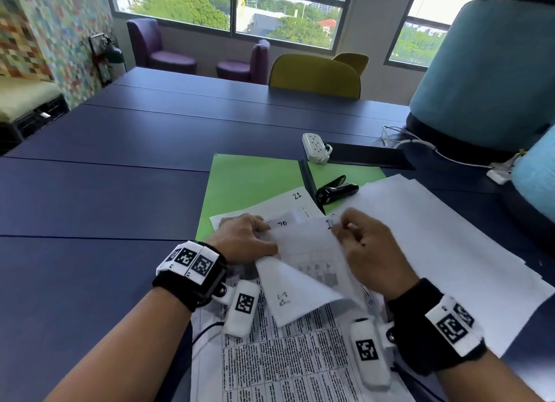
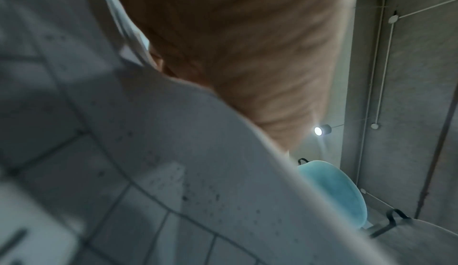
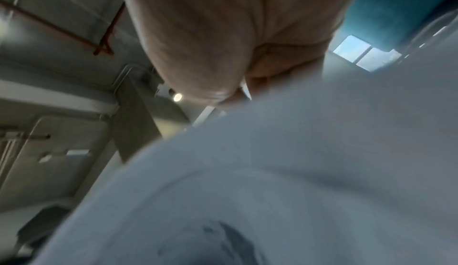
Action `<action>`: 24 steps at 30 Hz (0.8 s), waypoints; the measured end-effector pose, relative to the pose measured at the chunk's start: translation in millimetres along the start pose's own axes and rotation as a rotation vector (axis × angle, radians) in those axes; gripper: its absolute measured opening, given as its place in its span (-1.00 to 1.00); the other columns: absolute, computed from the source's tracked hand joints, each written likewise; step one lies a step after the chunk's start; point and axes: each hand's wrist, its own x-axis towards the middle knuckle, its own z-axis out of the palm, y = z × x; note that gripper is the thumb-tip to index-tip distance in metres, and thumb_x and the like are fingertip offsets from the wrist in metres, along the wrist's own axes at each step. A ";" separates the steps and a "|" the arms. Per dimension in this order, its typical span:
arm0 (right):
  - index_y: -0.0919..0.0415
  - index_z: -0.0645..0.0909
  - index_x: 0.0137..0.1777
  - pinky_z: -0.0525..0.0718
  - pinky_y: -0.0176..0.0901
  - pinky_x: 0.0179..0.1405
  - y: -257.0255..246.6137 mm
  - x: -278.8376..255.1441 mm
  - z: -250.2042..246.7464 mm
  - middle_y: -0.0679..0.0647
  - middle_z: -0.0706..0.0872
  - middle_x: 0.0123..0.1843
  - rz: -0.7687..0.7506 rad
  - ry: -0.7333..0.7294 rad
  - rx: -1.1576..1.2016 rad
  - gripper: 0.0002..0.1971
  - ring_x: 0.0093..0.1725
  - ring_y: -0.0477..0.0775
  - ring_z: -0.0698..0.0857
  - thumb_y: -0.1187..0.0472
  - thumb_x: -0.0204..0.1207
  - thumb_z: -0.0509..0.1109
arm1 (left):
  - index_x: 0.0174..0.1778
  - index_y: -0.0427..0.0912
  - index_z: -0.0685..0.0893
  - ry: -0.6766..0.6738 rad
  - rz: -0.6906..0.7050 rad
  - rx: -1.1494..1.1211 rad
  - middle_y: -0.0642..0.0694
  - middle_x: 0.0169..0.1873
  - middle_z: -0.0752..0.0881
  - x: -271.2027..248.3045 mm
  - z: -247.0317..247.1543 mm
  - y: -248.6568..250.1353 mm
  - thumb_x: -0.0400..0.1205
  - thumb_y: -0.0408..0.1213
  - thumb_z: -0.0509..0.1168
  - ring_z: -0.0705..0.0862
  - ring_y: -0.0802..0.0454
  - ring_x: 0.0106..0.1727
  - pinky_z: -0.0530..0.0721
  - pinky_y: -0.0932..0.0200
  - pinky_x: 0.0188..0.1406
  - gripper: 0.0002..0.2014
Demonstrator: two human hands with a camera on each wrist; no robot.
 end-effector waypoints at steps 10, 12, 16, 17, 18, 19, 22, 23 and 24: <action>0.28 0.76 -0.25 0.61 -0.19 -0.37 32.8 -4.5 -39.6 0.24 0.76 -0.36 0.108 -0.017 0.173 -0.84 -0.41 -0.01 0.65 0.28 0.55 0.50 | 0.32 0.06 0.74 0.029 -0.054 -0.011 0.18 0.13 0.66 -1.3 -3.8 1.0 0.47 -0.04 0.53 0.59 0.10 0.31 0.45 0.30 0.36 -0.54; 0.25 0.77 -0.23 0.59 -0.29 -0.38 39.2 -6.0 -44.8 0.12 0.77 -0.39 0.145 -0.131 0.156 -0.87 -0.41 -0.07 0.68 0.23 0.52 0.53 | 0.30 0.09 0.74 0.021 -0.064 -0.023 0.15 0.17 0.73 -2.5 -4.4 -0.1 0.46 -0.02 0.53 0.65 0.07 0.28 0.55 0.19 0.41 -0.54; 0.24 0.76 -0.32 0.57 -0.15 -0.33 46.5 -15.5 -44.1 0.15 0.77 -0.39 0.151 -0.266 0.064 -0.78 -0.40 0.02 0.65 0.20 0.56 0.51 | 0.28 0.08 0.73 0.018 -0.052 -0.047 0.13 0.09 0.73 -4.4 -4.9 1.8 0.50 -0.04 0.53 0.68 0.09 0.17 0.57 0.22 0.28 -0.59; 0.22 0.75 -0.34 0.56 -0.19 -0.36 46.9 -15.7 -44.5 0.11 0.76 -0.42 0.150 -0.159 0.110 -0.76 -0.42 -0.01 0.63 0.23 0.57 0.49 | 0.31 0.06 0.72 0.015 -0.049 -0.045 0.14 0.09 0.71 -4.0 -4.7 2.1 0.51 -0.04 0.53 0.67 0.10 0.16 0.55 0.24 0.25 -0.57; 0.22 0.73 -0.35 0.55 -0.24 -0.39 49.7 -15.0 -45.2 0.05 0.73 -0.45 0.153 -0.089 0.148 -0.75 -0.44 -0.06 0.61 0.24 0.57 0.48 | 0.32 0.05 0.71 0.010 -0.043 -0.050 0.13 0.10 0.73 -3.9 -4.9 2.6 0.51 -0.04 0.52 0.67 0.12 0.13 0.55 0.24 0.21 -0.56; 0.24 0.71 -0.35 0.53 -0.25 -0.42 49.9 -14.6 -45.4 0.00 0.69 -0.48 0.161 -0.084 0.168 -0.75 -0.47 -0.08 0.58 0.24 0.57 0.48 | 0.30 0.06 0.71 0.003 -0.037 -0.062 0.12 0.11 0.75 -3.2 -4.6 1.6 0.50 -0.04 0.53 0.68 0.16 0.09 0.56 0.24 0.14 -0.57; 0.32 0.69 -0.31 0.64 -0.01 -0.36 49.4 -18.1 -42.6 0.06 0.73 -0.40 0.162 -0.255 0.093 -0.72 -0.44 0.11 0.67 0.19 0.60 0.47 | 0.16 0.18 0.66 0.001 -0.031 -0.066 0.15 0.04 0.74 -3.1 -4.4 -0.8 0.48 -0.02 0.54 0.68 0.16 0.06 0.53 0.28 0.05 -0.65; 0.32 0.67 -0.34 0.62 -0.02 -0.39 50.0 -18.6 -42.7 0.08 0.71 -0.43 0.156 -0.196 0.077 -0.70 -0.46 0.13 0.63 0.20 0.60 0.46 | 0.07 0.18 0.68 0.005 -0.028 -0.057 0.17 0.01 0.75 -2.0 -4.5 -2.1 0.47 -0.02 0.55 0.70 0.14 0.06 0.54 0.27 0.04 -0.71; 0.32 0.62 -0.38 0.55 -0.11 -0.45 53.2 -17.9 -44.3 0.09 0.63 -0.49 0.140 -0.061 0.072 -0.67 -0.51 0.05 0.55 0.20 0.60 0.47 | -0.03 0.12 0.73 0.010 -0.021 -0.053 0.17 -0.05 0.79 -1.1 -4.6 -3.1 0.46 -0.01 0.55 0.73 0.12 0.03 0.56 0.27 0.01 -0.78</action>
